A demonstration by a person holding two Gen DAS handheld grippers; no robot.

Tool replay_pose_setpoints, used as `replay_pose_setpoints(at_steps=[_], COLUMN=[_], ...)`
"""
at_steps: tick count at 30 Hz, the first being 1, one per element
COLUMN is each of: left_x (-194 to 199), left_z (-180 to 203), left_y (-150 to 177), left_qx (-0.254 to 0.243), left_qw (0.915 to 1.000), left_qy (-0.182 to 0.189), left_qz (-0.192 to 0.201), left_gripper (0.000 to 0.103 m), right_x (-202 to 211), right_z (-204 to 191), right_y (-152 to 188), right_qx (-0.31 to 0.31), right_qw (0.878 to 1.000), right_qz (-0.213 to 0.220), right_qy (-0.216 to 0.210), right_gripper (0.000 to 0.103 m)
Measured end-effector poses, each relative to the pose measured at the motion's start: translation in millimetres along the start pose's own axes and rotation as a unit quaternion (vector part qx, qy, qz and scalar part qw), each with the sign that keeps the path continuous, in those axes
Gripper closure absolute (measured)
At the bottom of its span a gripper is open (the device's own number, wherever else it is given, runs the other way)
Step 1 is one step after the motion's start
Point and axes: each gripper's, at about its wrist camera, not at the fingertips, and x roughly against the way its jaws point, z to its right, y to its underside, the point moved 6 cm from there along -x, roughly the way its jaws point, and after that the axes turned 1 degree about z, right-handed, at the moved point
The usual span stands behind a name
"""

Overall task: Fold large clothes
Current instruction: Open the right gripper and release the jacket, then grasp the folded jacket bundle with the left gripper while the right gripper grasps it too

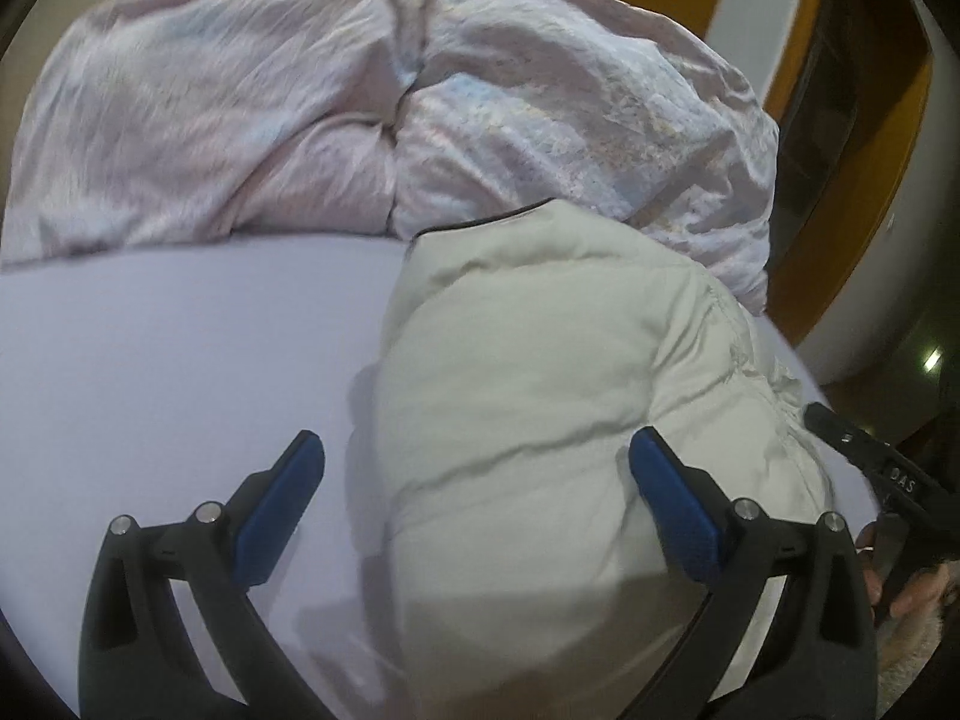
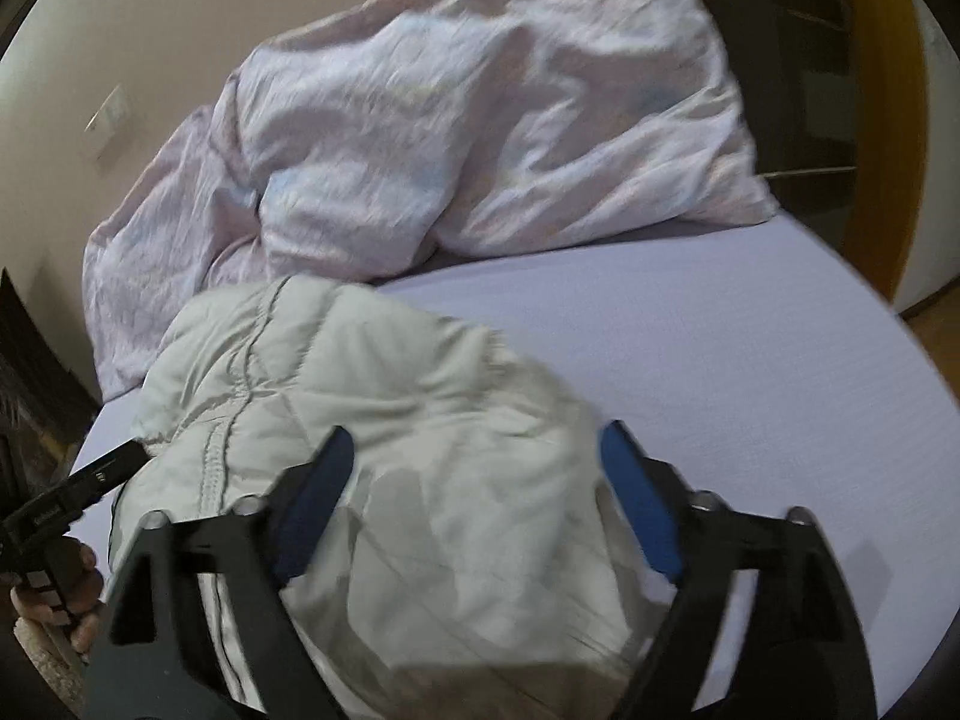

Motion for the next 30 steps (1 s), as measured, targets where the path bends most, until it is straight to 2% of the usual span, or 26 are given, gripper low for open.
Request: replay_pose_setpoints(at_steps=[2,3,5,9,12,16,21,26,30], left_x=[4.3,6.1,8.0,4.9,-1.7,-10.9,-16.8,-22.6,-23.5], left_z=[-8.4,-12.3,-18.2,-22.6,-23.2,-18.6,-9.2,-6.6,-4.9], left_y=[2.2,3.0,5.9,12.9,18.6,25.8,30.4,33.4,34.6], left_qx=[0.01,0.014,0.02,0.039,0.063,0.079,0.084,0.1,0.102], left_qw=[0.9998,0.9996,0.9988,0.9955,0.9899,0.9832,0.9768,0.9707,0.9698], left_qy=[0.011,0.016,0.032,0.066,0.1,0.133,0.162,0.183,0.186], left_qz=[-0.01,-0.017,-0.032,-0.056,-0.078,-0.097,-0.112,-0.12,-0.12], left_gripper=[0.002,0.002,0.002,0.002,0.002,0.002,0.002,0.002,0.002], right_x=[11.1,13.4,12.4,0.1,-9.7,-18.0,-29.9,-36.9,-44.4], right_z=[14.1,22.4,35.0,52.6,55.9,52.2,47.9,40.4,25.3], right_y=[-2.4,-2.2,1.1,20.6,36.1,45.5,52.8,54.4,53.4], right_qx=[-0.021,-0.039,-0.075,-0.146,-0.162,-0.187,-0.195,-0.191,-0.182], right_qw=[1.0,0.999,0.995,0.973,0.962,0.944,0.93,0.922,0.916], right_qz=[-0.01,-0.022,-0.054,-0.133,-0.174,-0.202,-0.233,-0.243,-0.251], right_qy=[-0.005,-0.016,-0.048,-0.116,-0.134,-0.182,-0.208,-0.233,-0.252], right_gripper=[0.013,0.008,0.005,0.004,0.004,0.001,0.001,0.001,0.001])
